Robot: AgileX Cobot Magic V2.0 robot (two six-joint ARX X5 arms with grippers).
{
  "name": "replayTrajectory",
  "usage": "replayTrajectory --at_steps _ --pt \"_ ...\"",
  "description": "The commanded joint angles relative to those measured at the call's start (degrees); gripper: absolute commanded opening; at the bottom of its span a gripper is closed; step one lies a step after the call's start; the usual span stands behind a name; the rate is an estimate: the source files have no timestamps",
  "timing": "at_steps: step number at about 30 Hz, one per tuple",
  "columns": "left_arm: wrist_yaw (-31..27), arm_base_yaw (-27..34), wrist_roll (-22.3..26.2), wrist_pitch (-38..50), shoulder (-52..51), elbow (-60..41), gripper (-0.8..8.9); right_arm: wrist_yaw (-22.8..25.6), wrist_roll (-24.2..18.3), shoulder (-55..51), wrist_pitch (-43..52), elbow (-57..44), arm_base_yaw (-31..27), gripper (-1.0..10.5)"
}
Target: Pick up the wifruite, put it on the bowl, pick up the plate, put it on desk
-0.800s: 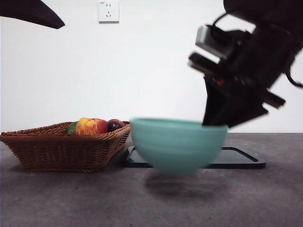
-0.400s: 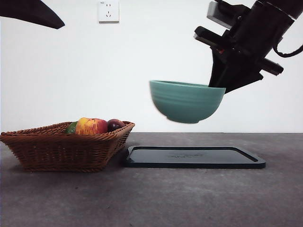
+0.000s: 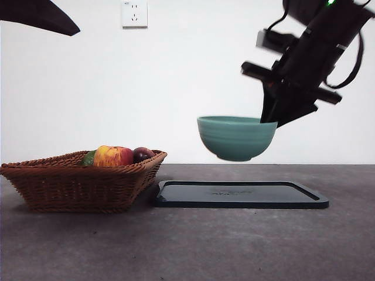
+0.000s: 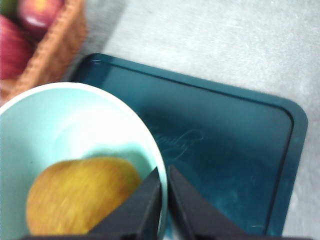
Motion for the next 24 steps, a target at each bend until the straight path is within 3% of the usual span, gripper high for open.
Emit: replayTrajectory --at_steps 1,6,24 --pt "0.2 -0.4 1.1 0.6 0.3 0.3 3.43 -0.2 -1.9 3.5 0.6 2.3 0.2 0.1" --pt "0.2 -0.4 1.1 0.6 0.3 0.3 3.43 -0.3 -3.9 8.1 0.9 4.0 0.2 0.1" --pt "0.2 -0.4 1.1 0.4 0.3 0.3 3.43 -0.2 -3.8 13.8 3.9 4.7 0.2 0.1"
